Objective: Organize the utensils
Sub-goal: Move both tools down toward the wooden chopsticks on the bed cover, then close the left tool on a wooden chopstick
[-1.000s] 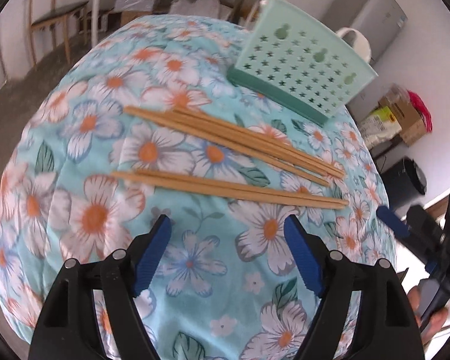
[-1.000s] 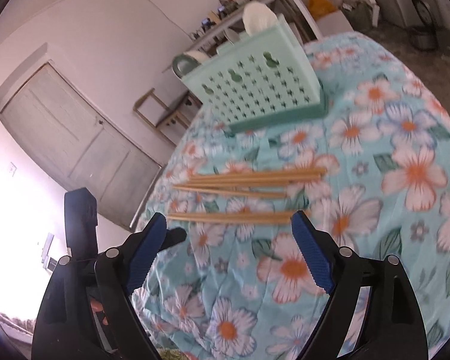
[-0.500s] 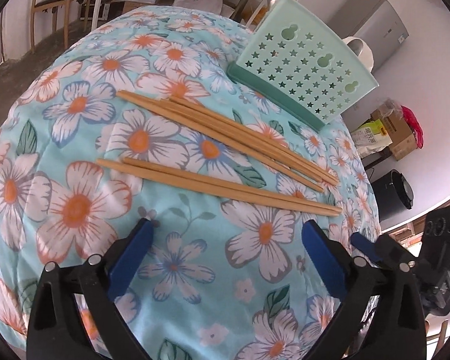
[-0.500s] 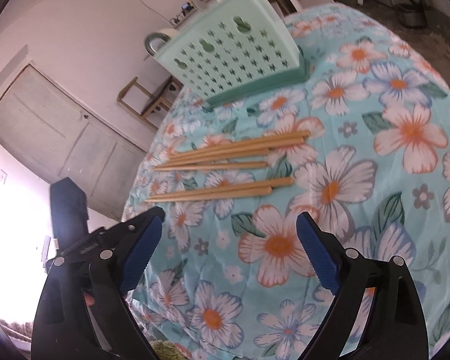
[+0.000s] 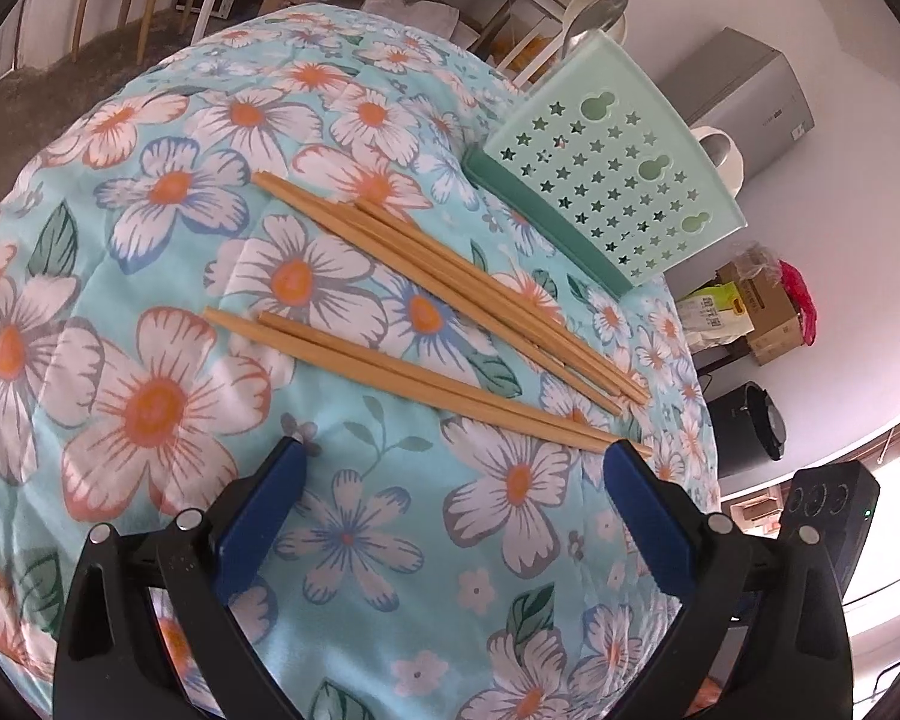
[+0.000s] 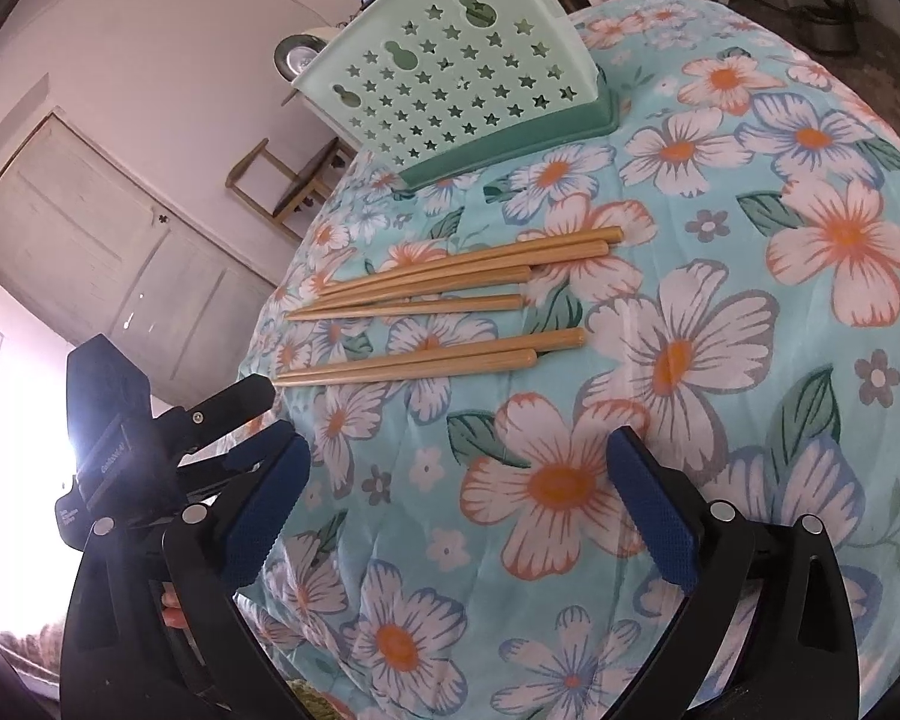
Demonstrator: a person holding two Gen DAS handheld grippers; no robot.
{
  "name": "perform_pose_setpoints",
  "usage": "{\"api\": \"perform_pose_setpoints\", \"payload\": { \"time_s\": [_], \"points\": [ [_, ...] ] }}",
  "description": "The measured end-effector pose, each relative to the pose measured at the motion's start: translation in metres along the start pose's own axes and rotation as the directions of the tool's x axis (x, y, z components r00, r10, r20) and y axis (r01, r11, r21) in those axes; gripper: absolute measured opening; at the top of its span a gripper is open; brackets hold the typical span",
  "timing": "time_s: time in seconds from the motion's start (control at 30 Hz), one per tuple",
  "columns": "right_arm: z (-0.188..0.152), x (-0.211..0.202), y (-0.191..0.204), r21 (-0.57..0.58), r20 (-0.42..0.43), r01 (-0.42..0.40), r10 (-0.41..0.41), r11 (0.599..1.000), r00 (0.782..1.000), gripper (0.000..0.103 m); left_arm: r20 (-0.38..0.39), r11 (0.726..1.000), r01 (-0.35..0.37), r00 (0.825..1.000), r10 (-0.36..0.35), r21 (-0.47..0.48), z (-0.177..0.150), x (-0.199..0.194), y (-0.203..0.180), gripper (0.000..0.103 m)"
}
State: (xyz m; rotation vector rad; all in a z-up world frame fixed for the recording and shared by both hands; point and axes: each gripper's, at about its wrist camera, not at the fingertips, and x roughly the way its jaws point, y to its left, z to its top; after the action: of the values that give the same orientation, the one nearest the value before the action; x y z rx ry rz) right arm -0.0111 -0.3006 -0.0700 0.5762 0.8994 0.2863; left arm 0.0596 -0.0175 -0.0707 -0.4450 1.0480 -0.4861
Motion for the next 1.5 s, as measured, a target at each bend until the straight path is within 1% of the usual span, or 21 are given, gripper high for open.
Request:
{"api": "perform_pose_setpoints", "payload": {
  "time_s": [0.2,0.37,0.5,0.6,0.7,0.8,0.83,0.9,0.93,0.97,1.0,1.03,1.07,1.1,1.17,1.2,1.27,1.3,1.37,1.4,1.5],
  "points": [
    [0.000,0.003,0.004,-0.001,0.004,0.030,-0.030,1.000,1.000,0.095,-0.004,1.000,0.023,1.000,-0.023,-0.003,0.000,-0.001,0.003,0.097],
    [0.001,0.005,0.001,0.038,0.012,0.006,-0.007,0.999,1.000,0.095,-0.007,0.998,0.063,0.998,-0.063,-0.018,0.002,-0.002,0.008,0.097],
    [0.002,0.006,0.001,0.024,0.003,0.004,-0.004,1.000,1.000,0.095,-0.006,0.997,0.082,0.997,-0.082,-0.014,0.002,-0.003,0.011,0.097],
    [0.002,0.005,-0.001,0.023,-0.004,-0.012,0.012,1.000,1.000,0.095,-0.005,0.997,0.075,0.997,-0.075,0.001,0.001,-0.003,0.009,0.097],
    [0.003,0.002,-0.007,0.040,-0.007,-0.053,0.054,0.998,0.999,0.095,-0.005,0.998,0.056,0.998,-0.056,0.018,0.001,-0.006,0.004,0.097],
    [0.003,-0.001,-0.011,0.056,-0.004,-0.085,0.085,0.995,0.996,0.095,0.018,0.995,0.079,0.997,-0.081,0.066,0.002,-0.013,-0.005,0.097],
    [0.003,-0.001,-0.010,0.054,-0.007,-0.084,0.084,0.995,0.996,0.095,0.034,0.992,0.082,0.996,-0.086,0.094,0.004,-0.015,-0.010,0.097],
    [0.003,-0.001,-0.009,0.050,-0.011,-0.075,0.076,0.996,0.997,0.095,0.047,0.989,0.089,0.994,-0.095,0.118,0.008,-0.016,-0.015,0.097],
    [0.003,-0.002,-0.009,0.049,-0.013,-0.072,0.072,0.996,0.997,0.095,0.046,0.988,0.097,0.994,-0.103,0.116,0.010,-0.016,-0.015,0.095],
    [0.003,-0.002,-0.008,0.047,-0.014,-0.068,0.069,0.997,0.998,0.095,0.043,0.988,0.112,0.992,-0.117,0.107,0.012,-0.016,-0.015,0.089],
    [0.003,-0.002,-0.008,0.048,-0.015,-0.067,0.068,0.997,0.998,0.095,0.037,0.988,0.122,0.991,-0.125,0.091,0.014,-0.014,-0.014,0.087],
    [0.003,-0.002,-0.008,0.049,-0.015,-0.067,0.068,0.997,0.998,0.095,0.027,0.989,0.130,0.991,-0.133,0.067,0.015,-0.013,-0.011,0.082],
    [0.003,-0.003,-0.009,0.050,-0.015,-0.068,0.069,0.996,0.997,0.095,0.017,0.989,0.143,0.990,-0.143,0.037,0.016,-0.012,-0.008,0.076],
    [0.003,-0.002,-0.008,0.049,-0.015,-0.068,0.069,0.996,0.997,0.095,0.010,0.988,0.152,0.988,-0.152,0.012,0.016,-0.011,-0.005,0.072],
    [0.003,-0.002,-0.007,0.046,-0.015,-0.067,0.068,0.997,0.998,0.095,-0.007,0.983,0.172,0.985,-0.173,-0.059,0.014,-0.010,0.006,0.061],
    [0.003,-0.002,-0.008,0.046,-0.015,-0.066,0.067,0.997,0.998,0.095,-0.011,0.979,0.184,0.983,-0.186,-0.089,0.013,-0.010,0.010,0.059],
    [0.003,-0.002,-0.007,0.045,-0.015,-0.063,0.064,0.997,0.998,0.095,-0.019,0.959,0.222,0.973,-0.229,-0.178,0.010,-0.007,0.023,0.053],
    [0.004,-0.002,-0.007,0.044,-0.015,-0.061,0.062,0.997,0.998,0.095,-0.020,0.950,0.229,0.971,-0.238,-0.211,0.008,-0.005,0.027,0.052],
    [0.003,-0.002,-0.007,0.043,-0.014,-0.060,0.061,0.997,0.998,0.095,-0.015,0.924,0.245,0.965,-0.260,-0.294,0.007,-0.001,0.040,0.044],
    [0.003,-0.002,-0.007,0.042,-0.014,-0.061,0.061,0.997,0.998,0.095,-0.001,0.898,0.266,0.959,-0.284,-0.351,0.006,0.002,0.049,0.043],
    [0.003,-0.002,-0.006,0.044,-0.014,-0.062,0.063,0.997,0.998,0.095,0.032,0.849,0.295,0.949,-0.313,-0.439,0.008,0.006,0.062,0.037]
  ]
}}
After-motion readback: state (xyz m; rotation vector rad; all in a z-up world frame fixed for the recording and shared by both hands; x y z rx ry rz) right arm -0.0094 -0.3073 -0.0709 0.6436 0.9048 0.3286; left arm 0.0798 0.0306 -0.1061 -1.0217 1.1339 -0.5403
